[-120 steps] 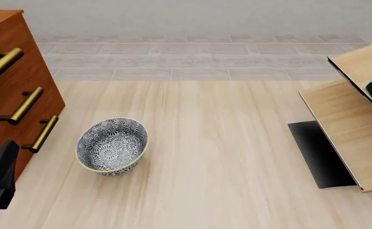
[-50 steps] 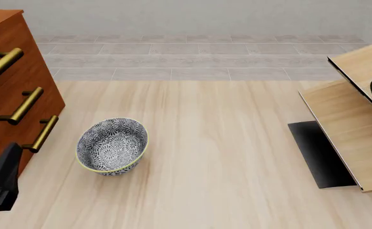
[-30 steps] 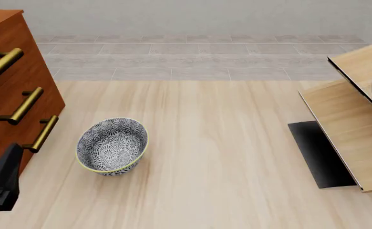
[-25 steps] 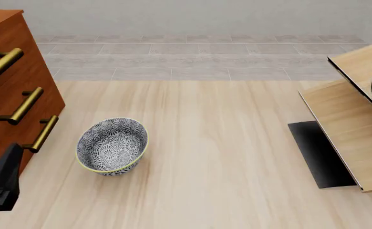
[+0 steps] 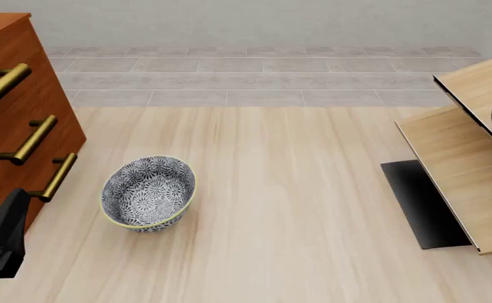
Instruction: Put the wine bottle on the wine rack.
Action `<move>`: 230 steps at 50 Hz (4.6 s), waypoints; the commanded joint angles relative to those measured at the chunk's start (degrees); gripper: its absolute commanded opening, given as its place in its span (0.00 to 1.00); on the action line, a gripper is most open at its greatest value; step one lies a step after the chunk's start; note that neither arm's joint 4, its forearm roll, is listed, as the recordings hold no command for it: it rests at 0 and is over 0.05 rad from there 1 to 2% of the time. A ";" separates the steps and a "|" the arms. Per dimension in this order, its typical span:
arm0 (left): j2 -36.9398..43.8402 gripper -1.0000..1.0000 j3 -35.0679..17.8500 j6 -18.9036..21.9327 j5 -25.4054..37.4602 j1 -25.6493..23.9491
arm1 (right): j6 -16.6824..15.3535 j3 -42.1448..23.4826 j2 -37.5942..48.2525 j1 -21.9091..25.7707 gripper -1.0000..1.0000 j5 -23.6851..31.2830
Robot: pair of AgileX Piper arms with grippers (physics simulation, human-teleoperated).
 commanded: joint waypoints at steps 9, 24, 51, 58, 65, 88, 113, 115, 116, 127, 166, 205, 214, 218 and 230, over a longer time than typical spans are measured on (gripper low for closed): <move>0.58 1.00 0.25 -0.12 -0.94 -0.33 | -0.42 -2.85 -2.71 -1.52 1.00 3.30; 0.18 1.00 0.20 0.13 -0.76 -0.47 | -0.45 -3.59 -5.03 -1.81 1.00 5.01; -0.54 1.00 0.57 -0.17 -0.43 -0.46 | -2.30 -2.68 -13.48 0.26 1.00 8.85; -0.80 1.00 0.33 0.02 -0.02 -0.30 | -3.34 -3.43 -15.58 1.49 1.00 10.50; -0.83 1.00 0.25 -0.04 0.04 -0.35 | -5.55 -3.47 -18.79 4.22 1.00 12.42; -0.70 1.00 -3.95 0.80 2.54 -0.56 | -10.77 -2.10 -25.95 12.52 1.00 16.51; -2.18 1.00 -6.73 1.44 5.81 -0.37 | -13.55 5.34 -34.64 20.58 1.00 18.31; -1.97 1.00 -7.17 1.48 5.85 -0.44 | -13.76 5.99 -35.45 21.03 1.00 18.68; -2.15 1.00 -7.41 1.54 6.02 -0.37 | -14.03 6.38 -35.91 21.13 1.00 18.78; -3.74 1.00 -8.32 1.38 8.13 0.00 | -14.78 9.83 -39.31 24.10 1.00 19.56; -5.03 1.00 -10.62 1.80 10.99 -0.33 | -16.92 19.85 -52.65 31.92 1.00 23.66; -5.20 1.00 -13.25 2.57 12.90 -1.00 | -14.66 25.79 -63.90 36.01 1.00 29.17; -5.22 1.00 -13.72 2.49 13.31 -1.15 | -15.40 25.44 -65.65 36.41 1.00 31.52; -5.11 1.00 -14.26 2.69 13.53 -1.13 | -15.97 24.73 -65.86 36.96 1.00 32.21; -5.24 1.00 -16.07 2.58 14.73 -0.78 | -16.62 21.74 -66.71 37.80 1.00 34.94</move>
